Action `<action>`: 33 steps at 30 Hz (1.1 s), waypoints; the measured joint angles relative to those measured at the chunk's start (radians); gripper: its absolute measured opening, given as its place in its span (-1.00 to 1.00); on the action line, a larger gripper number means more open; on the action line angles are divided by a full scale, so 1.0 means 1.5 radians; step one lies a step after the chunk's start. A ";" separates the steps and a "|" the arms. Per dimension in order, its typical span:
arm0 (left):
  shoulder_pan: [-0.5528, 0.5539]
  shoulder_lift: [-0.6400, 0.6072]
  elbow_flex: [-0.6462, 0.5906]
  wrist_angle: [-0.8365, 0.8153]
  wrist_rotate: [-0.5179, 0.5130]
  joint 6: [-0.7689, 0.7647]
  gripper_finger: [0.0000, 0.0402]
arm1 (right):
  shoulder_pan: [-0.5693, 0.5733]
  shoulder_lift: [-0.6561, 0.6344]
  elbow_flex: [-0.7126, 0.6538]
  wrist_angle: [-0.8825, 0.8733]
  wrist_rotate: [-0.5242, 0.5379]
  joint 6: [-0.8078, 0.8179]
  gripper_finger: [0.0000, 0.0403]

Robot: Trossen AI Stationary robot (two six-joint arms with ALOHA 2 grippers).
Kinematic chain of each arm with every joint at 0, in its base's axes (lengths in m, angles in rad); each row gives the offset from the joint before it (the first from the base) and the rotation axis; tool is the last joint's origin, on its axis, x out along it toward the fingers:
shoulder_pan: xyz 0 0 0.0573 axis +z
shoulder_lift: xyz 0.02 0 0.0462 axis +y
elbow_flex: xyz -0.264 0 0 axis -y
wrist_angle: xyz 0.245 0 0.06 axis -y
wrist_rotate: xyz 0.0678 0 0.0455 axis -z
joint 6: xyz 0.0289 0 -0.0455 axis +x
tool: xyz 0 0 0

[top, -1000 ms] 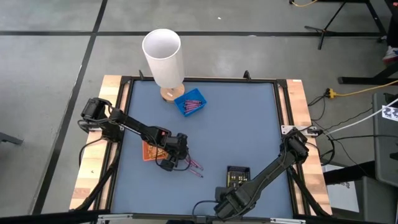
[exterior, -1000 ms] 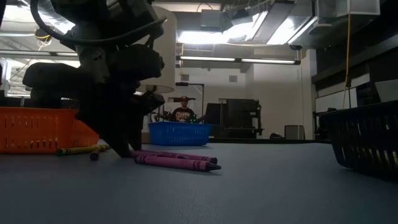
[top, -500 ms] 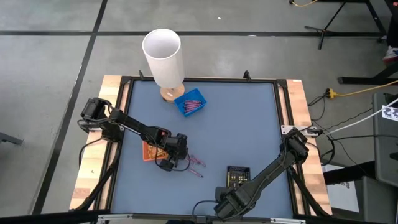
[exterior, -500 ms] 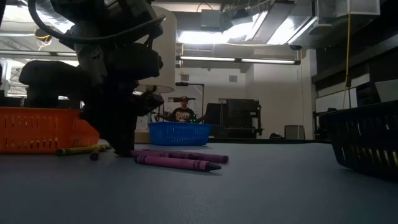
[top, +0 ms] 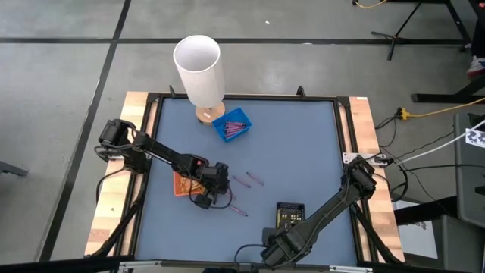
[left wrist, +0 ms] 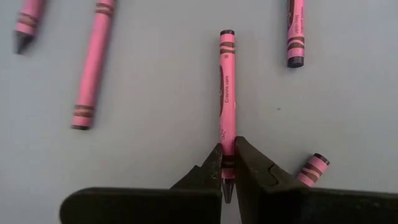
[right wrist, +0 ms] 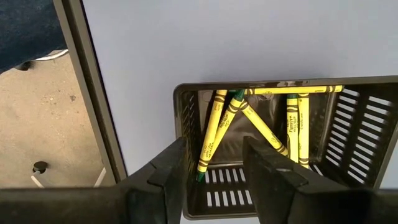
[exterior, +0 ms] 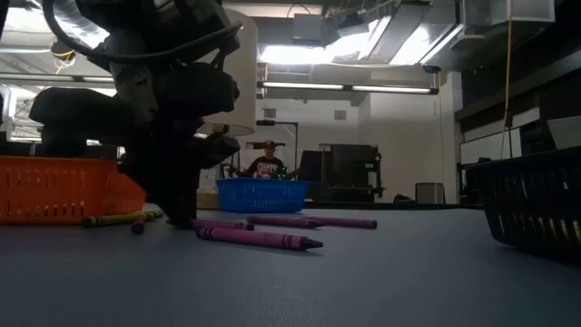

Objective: Sort crayons
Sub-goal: Put the violet crayon into the blue bin

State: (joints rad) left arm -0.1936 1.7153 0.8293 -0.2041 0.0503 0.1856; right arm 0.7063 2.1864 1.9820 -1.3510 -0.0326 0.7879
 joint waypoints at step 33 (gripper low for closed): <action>0.268 0.002 0.253 -0.153 -0.201 0.037 -0.97 | -0.034 -0.157 -0.039 -0.146 0.380 -0.095 -0.26</action>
State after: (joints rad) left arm 0.2090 1.7176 1.2091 -0.4331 -0.2518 0.2417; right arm 0.6555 1.9516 1.9234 -1.5696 0.5377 0.6451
